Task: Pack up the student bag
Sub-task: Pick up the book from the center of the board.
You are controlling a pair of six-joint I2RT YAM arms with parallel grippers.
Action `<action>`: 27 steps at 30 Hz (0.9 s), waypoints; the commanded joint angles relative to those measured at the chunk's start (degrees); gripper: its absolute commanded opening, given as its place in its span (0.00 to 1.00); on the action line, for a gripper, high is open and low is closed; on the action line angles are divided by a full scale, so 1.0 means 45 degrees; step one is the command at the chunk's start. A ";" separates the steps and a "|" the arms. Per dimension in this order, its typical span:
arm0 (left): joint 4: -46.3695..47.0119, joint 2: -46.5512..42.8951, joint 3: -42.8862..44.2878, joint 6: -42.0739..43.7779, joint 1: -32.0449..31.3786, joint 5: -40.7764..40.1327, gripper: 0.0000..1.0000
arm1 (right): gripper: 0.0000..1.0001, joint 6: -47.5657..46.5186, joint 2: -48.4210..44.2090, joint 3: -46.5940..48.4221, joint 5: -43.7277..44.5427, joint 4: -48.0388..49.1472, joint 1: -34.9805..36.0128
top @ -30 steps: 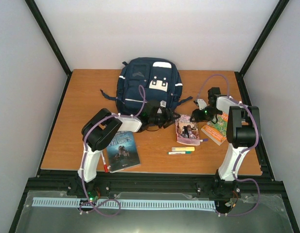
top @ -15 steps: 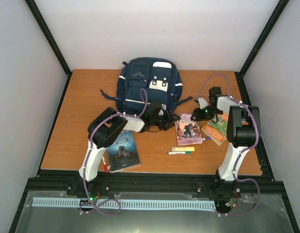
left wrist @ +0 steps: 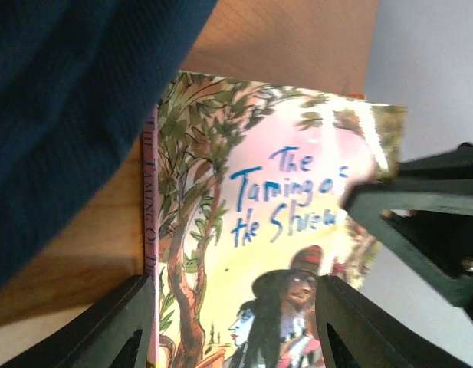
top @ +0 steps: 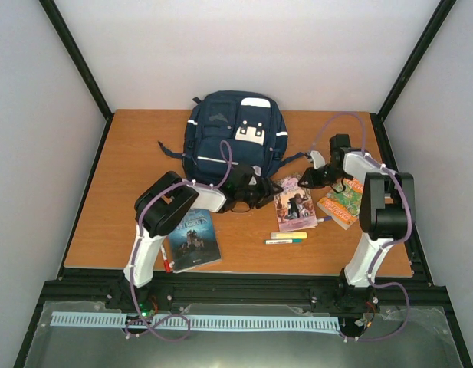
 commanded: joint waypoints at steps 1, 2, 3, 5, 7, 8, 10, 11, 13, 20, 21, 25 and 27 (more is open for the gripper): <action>-0.0003 -0.1030 -0.0488 0.0885 -0.0342 -0.0616 0.60 | 0.03 -0.0221 -0.1418 -0.0214 -0.1543 -0.0714 0.0359; -0.0069 -0.1169 -0.0647 0.1032 -0.0327 -0.0810 0.61 | 0.03 -0.0248 -0.1676 -0.0231 -0.1624 -0.0671 0.0359; -0.0114 -0.1265 -0.0806 0.1170 -0.0323 -0.0885 0.62 | 0.03 -0.0328 -0.1830 -0.0253 -0.1746 -0.0647 0.0364; -0.0066 -0.1376 -0.1024 0.1342 -0.0287 -0.0983 0.63 | 0.03 -0.0467 -0.2064 -0.0320 -0.1953 -0.0590 0.0369; 0.0025 -0.1323 -0.1033 0.1547 -0.0264 -0.0878 0.63 | 0.03 -0.0644 -0.2153 -0.0375 -0.2239 -0.0622 0.0359; 0.0044 -0.1240 -0.0967 0.1642 -0.0263 -0.0830 0.63 | 0.03 -0.0728 -0.2178 -0.0374 -0.2368 -0.0619 0.0359; 0.0486 -0.1048 -0.0949 0.1815 -0.0258 -0.0617 0.63 | 0.03 -0.0718 -0.2205 -0.0422 -0.2503 -0.0570 0.0359; 0.1064 -0.0952 -0.0939 0.1844 -0.0263 -0.0283 0.63 | 0.03 -0.0711 -0.2177 -0.0440 -0.2535 -0.0542 0.0359; 0.1962 -0.0687 -0.0710 0.1917 -0.0263 0.0365 0.62 | 0.03 -0.0693 -0.2001 -0.0438 -0.2611 -0.0519 0.0359; 0.4115 -0.0468 -0.0510 0.1615 -0.0263 0.1175 0.47 | 0.08 -0.0514 -0.1297 -0.0406 -0.2281 -0.0286 0.0359; 0.4269 -0.0542 -0.0576 0.1543 -0.0261 0.1165 0.42 | 0.13 -0.0429 -0.1196 -0.0416 -0.2095 -0.0209 0.0359; 0.4340 -0.1033 -0.0899 0.1846 -0.0249 0.0690 0.16 | 0.30 -0.0380 -0.0905 -0.0364 -0.1779 -0.0095 0.0359; 0.4063 -0.1453 -0.1019 0.2251 -0.0136 0.0454 0.08 | 0.38 -0.0273 -0.1040 -0.0311 -0.1384 -0.0004 0.0359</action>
